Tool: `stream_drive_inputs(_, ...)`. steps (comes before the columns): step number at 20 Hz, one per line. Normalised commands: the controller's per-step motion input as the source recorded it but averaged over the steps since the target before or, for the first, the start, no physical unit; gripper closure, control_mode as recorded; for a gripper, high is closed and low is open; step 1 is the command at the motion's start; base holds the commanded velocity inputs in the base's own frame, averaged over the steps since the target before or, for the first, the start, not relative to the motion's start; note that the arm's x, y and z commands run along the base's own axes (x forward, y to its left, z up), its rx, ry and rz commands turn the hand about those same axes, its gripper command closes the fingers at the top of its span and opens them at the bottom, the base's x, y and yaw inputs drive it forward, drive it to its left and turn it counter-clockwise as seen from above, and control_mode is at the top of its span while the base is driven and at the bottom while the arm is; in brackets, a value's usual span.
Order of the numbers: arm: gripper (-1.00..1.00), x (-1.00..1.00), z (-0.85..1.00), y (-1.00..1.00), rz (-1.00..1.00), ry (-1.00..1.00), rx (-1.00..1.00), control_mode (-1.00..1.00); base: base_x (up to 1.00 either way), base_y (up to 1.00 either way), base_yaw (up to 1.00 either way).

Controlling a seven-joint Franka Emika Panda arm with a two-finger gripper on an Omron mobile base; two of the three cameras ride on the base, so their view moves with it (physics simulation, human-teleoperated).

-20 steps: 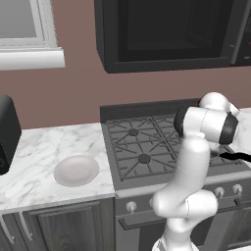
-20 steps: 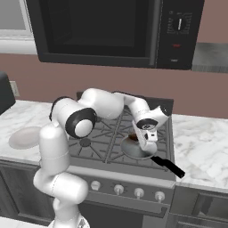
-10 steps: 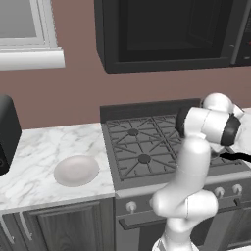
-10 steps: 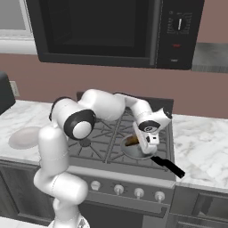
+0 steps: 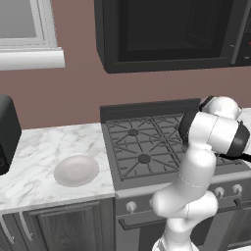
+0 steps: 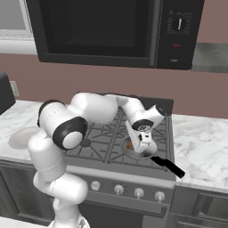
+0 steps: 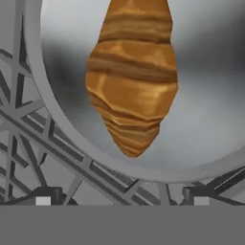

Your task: Pick the croissant and place it on the pan. Then turn on the stove to warm the croissant.

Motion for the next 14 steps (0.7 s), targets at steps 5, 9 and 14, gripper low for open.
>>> stream_drive_inputs(5, -1.00, 0.00, 1.00, -0.07, -0.04, 0.23, -0.06, -1.00, 0.00, 0.00, 0.00)
stream_drive_inputs(9, -1.00, -0.15, 0.77, -0.41, 0.00, 0.17, -0.07, -1.00, 0.00, 0.00, 0.00)
stream_drive_inputs(14, -1.00, -0.88, 0.04, -0.85, 0.00, 0.00, -0.02, -1.00, 0.00, 0.00, 0.00)
